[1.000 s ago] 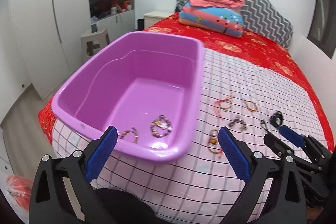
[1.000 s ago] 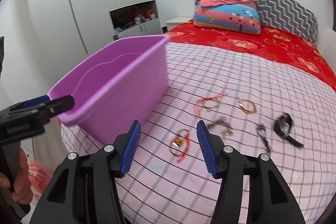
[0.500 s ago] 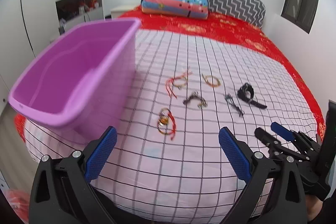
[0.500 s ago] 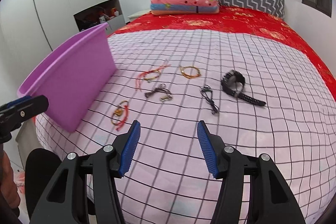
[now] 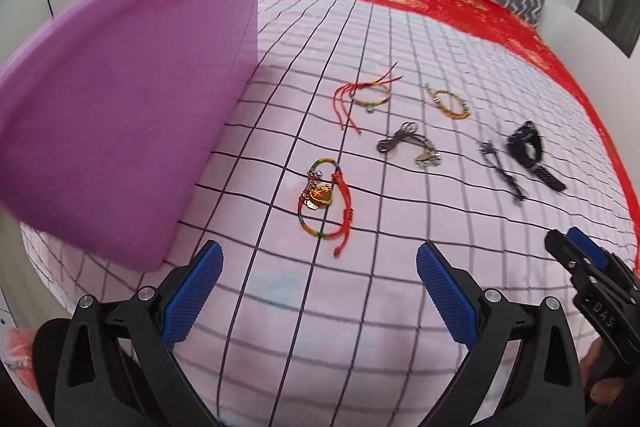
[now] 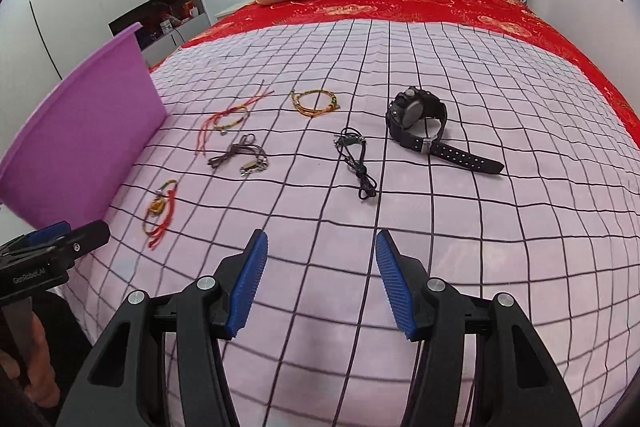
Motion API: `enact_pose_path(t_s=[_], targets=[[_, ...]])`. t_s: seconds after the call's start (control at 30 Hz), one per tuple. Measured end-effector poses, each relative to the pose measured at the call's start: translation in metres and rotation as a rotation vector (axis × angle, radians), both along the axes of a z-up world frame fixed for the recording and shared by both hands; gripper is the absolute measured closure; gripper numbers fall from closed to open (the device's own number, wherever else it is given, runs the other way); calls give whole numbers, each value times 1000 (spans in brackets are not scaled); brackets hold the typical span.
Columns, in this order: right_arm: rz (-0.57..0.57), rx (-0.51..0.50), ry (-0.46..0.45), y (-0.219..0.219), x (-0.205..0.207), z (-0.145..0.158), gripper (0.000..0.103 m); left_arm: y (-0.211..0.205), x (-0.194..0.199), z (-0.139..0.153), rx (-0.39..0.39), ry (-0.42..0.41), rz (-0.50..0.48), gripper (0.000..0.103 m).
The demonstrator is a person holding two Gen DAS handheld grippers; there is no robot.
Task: Organize jewelry
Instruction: 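Move both open grippers back over the jewelry on the bed, then grasp the black cord with the right gripper while the left grasps the rainbow heart-charm bracelet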
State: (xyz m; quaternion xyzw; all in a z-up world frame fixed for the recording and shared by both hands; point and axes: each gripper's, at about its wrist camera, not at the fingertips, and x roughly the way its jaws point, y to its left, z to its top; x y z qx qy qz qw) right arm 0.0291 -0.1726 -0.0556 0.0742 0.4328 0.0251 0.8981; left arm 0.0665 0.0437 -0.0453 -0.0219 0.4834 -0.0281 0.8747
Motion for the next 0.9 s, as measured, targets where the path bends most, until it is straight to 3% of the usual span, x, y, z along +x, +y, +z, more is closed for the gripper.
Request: enact_pose_path(t_s=[0.37, 0.9], targets=[[-17, -39, 39, -15, 62, -36, 49, 0, 50, -44, 59, 47, 44, 7], [3, -141, 64, -9, 105, -62, 49, -8, 77, -69, 87, 53, 49, 7]])
